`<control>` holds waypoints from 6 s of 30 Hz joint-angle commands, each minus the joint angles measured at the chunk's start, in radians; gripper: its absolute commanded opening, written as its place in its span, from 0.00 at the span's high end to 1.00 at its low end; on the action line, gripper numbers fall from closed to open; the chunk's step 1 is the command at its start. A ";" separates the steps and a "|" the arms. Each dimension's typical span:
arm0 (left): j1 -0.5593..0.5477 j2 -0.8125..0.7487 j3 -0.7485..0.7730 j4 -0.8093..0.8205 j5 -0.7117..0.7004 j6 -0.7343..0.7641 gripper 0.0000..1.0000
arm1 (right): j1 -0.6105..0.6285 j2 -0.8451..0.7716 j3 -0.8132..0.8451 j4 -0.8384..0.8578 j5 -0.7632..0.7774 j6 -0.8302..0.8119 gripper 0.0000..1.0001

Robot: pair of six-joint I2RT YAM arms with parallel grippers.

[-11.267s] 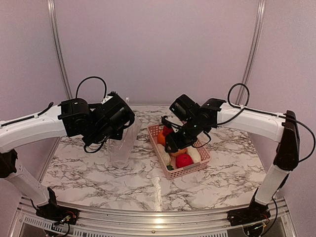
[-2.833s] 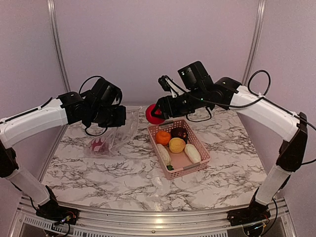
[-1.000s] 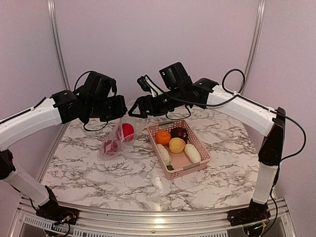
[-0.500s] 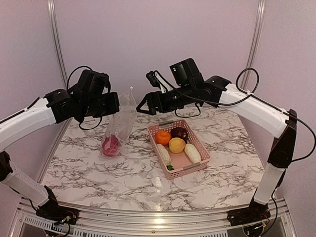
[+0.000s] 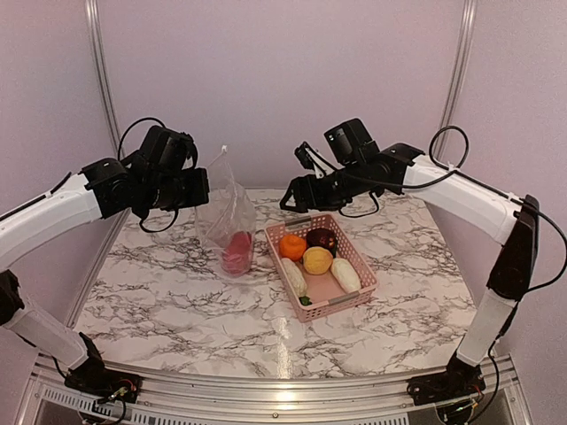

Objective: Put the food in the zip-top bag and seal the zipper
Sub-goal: Adjust the zipper food storage bag at the center of the board, then pick up the fake fruit from the bin, then place the fake fruit in the zipper food storage bag.

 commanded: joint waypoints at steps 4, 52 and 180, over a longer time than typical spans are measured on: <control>0.004 -0.045 0.063 -0.014 0.011 -0.006 1.00 | -0.017 0.017 -0.004 -0.096 0.069 -0.027 0.24; 0.004 0.000 -0.032 -0.042 0.247 -0.073 1.00 | -0.105 0.363 0.033 -0.172 0.124 -0.092 0.15; 0.005 0.087 -0.006 0.122 0.345 -0.152 1.00 | 0.150 0.222 0.491 -0.289 -0.169 0.107 0.01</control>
